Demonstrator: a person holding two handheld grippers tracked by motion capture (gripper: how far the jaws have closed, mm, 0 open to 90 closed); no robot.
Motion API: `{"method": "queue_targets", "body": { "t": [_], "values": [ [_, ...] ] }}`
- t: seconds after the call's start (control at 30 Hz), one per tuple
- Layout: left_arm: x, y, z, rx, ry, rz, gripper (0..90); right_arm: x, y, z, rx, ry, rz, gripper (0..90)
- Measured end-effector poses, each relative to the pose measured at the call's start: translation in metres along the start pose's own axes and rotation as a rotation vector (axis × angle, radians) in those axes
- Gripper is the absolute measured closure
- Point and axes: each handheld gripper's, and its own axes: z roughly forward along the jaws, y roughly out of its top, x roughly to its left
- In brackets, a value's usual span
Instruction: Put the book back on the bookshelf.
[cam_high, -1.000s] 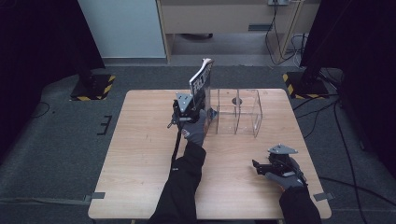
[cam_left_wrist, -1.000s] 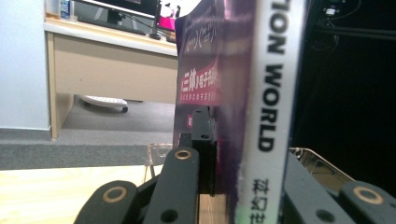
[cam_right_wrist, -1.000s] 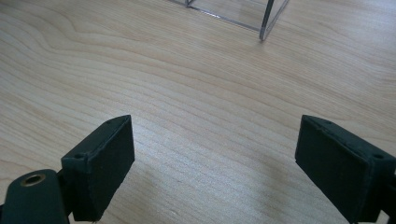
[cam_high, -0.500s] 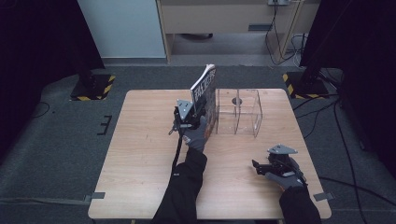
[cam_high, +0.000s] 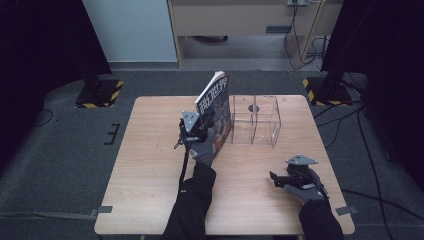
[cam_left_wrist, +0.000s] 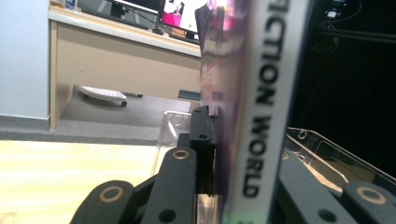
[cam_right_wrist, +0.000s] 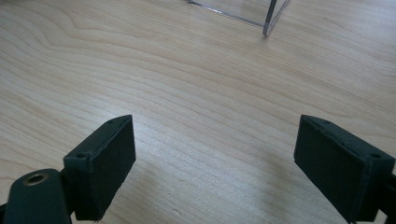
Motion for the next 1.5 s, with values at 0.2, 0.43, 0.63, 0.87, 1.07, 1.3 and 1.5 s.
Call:
{"method": "queue_targets", "body": {
  "t": [0.2,0.43,0.63,0.87,1.07,1.3,1.5],
  "values": [
    [0.006,-0.006,-0.002,-0.002,0.004,-0.020,79.0,0.002,0.000,0.000,0.003,-0.001,-0.006,12.8],
    [0.008,-0.011,-0.006,-0.019,0.002,-0.028,77.1,0.002,0.000,0.000,0.004,-0.002,0.000,12.8],
    [0.008,-0.010,-0.014,-0.049,-0.027,-0.029,67.9,0.002,0.000,0.001,0.004,0.000,-0.004,12.9],
    [0.013,-0.012,-0.030,-0.053,-0.015,-0.039,55.0,0.003,0.000,0.001,0.007,0.000,-0.006,12.9],
    [0.017,-0.012,-0.043,-0.041,-0.028,-0.017,40.6,0.003,0.000,0.001,0.007,0.001,-0.001,12.8],
    [0.019,0.007,-0.058,0.025,-0.087,0.037,32.0,0.002,0.001,-0.003,-0.005,-0.001,0.017,12.7],
    [0.011,0.029,-0.075,0.101,-0.073,0.210,26.3,0.001,0.002,-0.006,-0.018,-0.004,0.026,12.3]
  ]
}}
